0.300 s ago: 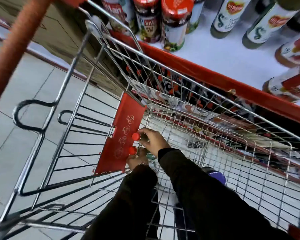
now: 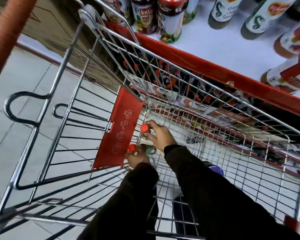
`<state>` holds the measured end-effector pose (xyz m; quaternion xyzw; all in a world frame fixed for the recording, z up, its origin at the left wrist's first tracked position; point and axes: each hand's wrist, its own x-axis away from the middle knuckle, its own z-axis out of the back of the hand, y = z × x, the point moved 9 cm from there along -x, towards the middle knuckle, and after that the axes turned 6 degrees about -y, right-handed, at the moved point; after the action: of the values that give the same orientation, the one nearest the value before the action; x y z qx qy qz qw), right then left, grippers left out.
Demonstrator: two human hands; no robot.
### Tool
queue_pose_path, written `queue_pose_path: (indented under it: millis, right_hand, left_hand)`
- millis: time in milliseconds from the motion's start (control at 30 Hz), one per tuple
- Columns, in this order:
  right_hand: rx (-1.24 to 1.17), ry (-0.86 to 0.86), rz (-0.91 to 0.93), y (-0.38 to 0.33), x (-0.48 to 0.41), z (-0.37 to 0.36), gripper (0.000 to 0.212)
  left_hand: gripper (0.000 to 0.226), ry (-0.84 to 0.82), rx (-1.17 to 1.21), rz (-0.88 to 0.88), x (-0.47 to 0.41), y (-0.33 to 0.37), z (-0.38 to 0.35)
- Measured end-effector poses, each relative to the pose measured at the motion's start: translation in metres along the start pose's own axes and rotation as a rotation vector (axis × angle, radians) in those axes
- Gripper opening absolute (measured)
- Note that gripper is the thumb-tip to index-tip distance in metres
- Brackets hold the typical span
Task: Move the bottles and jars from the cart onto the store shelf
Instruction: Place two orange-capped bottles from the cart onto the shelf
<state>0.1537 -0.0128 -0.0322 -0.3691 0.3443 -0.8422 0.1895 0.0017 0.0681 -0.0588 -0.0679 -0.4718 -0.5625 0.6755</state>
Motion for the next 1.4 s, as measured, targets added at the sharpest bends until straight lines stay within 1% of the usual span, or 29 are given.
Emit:
queue_pose_path:
  millis: [100,233,333,400,467,533,600,700,767,933,1100,1233,1400]
  right_hand:
    - [-0.024,0.049,-0.022,0.005,0.021,0.015,0.041]
    - [-0.055,0.144,-0.032,-0.002,0.061,0.048,0.041]
    - [-0.048,0.214,-0.047,-0.014,0.095,0.074,0.045]
    - [-0.037,0.266,-0.060,-0.024,0.118,0.092,0.047]
    - [-0.038,0.330,-0.051,-0.038,0.142,0.111,0.045]
    - [-0.062,0.385,-0.025,-0.051,0.163,0.129,0.044]
    - [-0.079,0.454,0.001,-0.065,0.184,0.148,0.044]
    - [-0.111,0.551,0.046,-0.086,0.210,0.179,0.039]
    - [-0.120,0.638,0.066,-0.098,0.227,0.199,0.038]
    - [-0.145,0.845,0.103,-0.122,0.255,0.252,0.031]
    - [-0.176,0.991,0.111,-0.143,0.263,0.298,0.033]
    - [-0.164,1.028,0.116,-0.157,0.256,0.322,0.026]
    - [-0.129,1.007,0.064,-0.155,0.236,0.334,0.025]
  left_hand:
    - [0.048,-0.007,-0.022,-0.079,0.010,0.008,0.011]
    - [0.034,-0.090,-0.020,-0.295,0.030,0.034,0.026]
    - [0.030,-0.123,-0.085,-0.482,0.054,0.058,0.040]
    - [0.026,-0.154,-0.079,-0.590,0.079,0.077,0.050]
    - [0.023,-0.200,-0.044,-0.706,0.104,0.098,0.059]
    - [0.024,-0.261,-0.042,-0.802,0.124,0.115,0.064]
    - [0.023,-0.319,-0.064,-0.891,0.145,0.134,0.070]
    - [0.020,-0.428,-0.033,-1.029,0.183,0.169,0.076]
    - [0.020,-0.471,-0.023,-1.107,0.208,0.191,0.082]
    - [0.024,-0.571,0.063,-1.197,0.257,0.248,0.090]
    - [0.025,-0.593,0.114,-1.364,0.312,0.313,0.088]
    - [0.028,-0.615,0.090,-1.413,0.324,0.351,0.070]
    - [0.025,-0.612,0.008,-1.403,0.315,0.370,0.043]
